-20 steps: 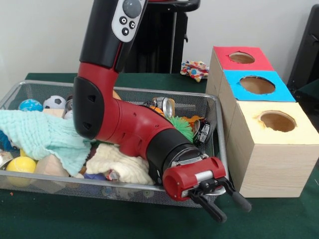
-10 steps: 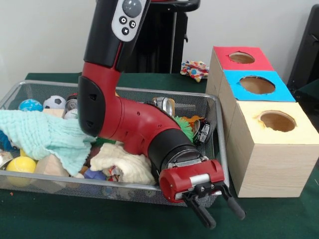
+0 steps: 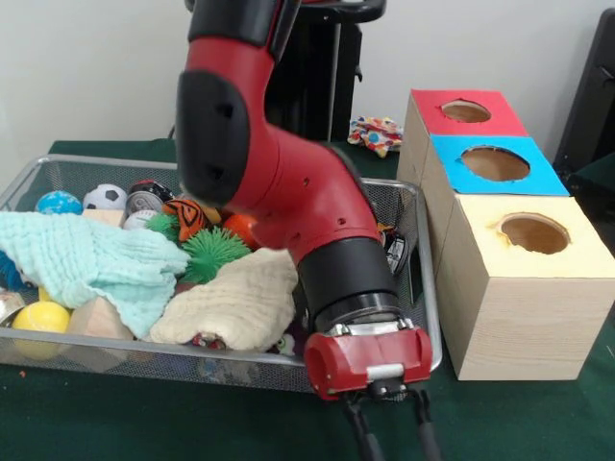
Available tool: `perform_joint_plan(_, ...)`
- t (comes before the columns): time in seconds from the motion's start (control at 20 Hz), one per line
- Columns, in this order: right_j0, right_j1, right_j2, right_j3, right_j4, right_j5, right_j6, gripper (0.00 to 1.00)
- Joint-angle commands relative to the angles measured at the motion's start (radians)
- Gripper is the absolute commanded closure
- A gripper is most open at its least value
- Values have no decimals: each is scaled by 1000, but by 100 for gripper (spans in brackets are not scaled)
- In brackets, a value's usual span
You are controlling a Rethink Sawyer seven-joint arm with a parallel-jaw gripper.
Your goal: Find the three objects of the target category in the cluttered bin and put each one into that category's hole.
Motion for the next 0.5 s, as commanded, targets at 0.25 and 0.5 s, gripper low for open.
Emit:
perform_joint_plan(0.25,-44,-140,152,259,-52,78,264,0)
perform_joint_plan(0.5,-182,-245,398,372,-166,499,160,0)
